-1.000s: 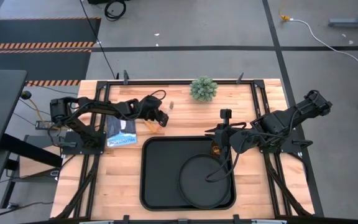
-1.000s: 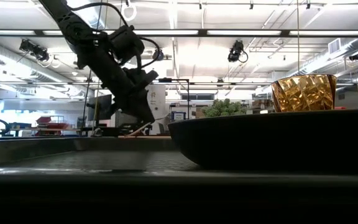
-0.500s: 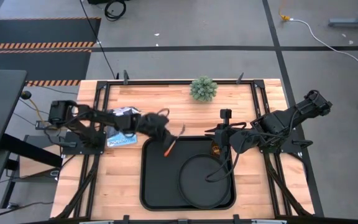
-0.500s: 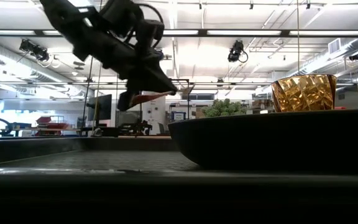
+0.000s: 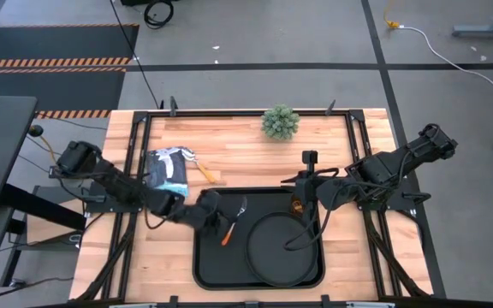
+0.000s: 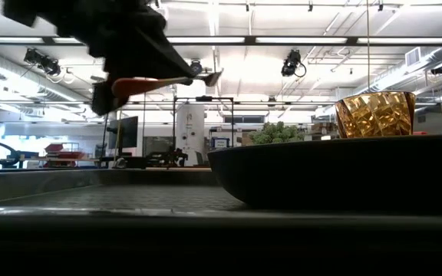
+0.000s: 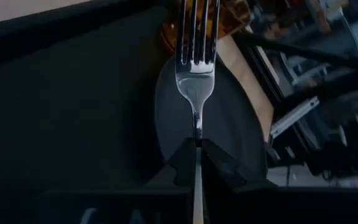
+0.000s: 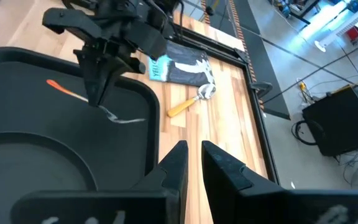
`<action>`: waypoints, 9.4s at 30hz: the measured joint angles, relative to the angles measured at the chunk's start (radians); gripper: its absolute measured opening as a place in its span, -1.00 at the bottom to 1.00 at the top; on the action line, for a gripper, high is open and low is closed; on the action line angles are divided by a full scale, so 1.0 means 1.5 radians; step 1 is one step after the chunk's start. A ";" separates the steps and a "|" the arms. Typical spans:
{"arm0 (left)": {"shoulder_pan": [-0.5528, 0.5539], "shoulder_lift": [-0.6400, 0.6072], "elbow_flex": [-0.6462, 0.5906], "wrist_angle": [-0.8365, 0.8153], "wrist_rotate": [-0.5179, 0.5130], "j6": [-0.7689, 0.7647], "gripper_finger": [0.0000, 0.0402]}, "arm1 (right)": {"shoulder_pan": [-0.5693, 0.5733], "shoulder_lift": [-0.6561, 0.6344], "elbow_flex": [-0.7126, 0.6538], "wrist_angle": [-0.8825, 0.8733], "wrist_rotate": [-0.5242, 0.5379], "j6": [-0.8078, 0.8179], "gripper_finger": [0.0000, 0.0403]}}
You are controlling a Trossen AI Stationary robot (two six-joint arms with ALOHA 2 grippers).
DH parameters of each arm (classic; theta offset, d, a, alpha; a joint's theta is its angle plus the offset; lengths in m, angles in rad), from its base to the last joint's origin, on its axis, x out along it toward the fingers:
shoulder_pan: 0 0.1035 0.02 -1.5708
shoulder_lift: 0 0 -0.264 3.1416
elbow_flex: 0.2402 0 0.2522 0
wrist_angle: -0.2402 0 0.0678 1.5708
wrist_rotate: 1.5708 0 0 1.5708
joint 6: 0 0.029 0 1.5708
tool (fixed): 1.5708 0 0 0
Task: Pick and place plate/cup/fork/spoon on tray
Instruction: Put the orange fork to the left side of the black plate on the black serving tray, then put the yellow spoon to the left side of the orange fork on the black serving tray
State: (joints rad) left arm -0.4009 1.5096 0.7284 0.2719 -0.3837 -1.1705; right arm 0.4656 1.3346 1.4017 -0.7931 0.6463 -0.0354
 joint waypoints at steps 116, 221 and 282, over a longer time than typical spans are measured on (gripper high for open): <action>-0.085 0.473 0.650 -0.813 0.008 -0.546 -0.73 | 0.074 0.000 0.000 -0.083 -0.048 0.006 -0.74; 0.420 0.181 0.158 -0.647 0.009 -0.420 -0.14 | 0.051 0.000 0.000 -0.035 -0.099 -0.061 -0.74; 0.436 0.099 0.164 -0.625 0.063 0.089 -0.71 | 0.050 0.000 0.000 -0.021 -0.088 -0.031 -0.74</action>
State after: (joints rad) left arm 0.2529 1.6586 0.9741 -0.6655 -0.2888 -1.0374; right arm 0.5400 1.3342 1.4021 -0.8246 0.5148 -0.0814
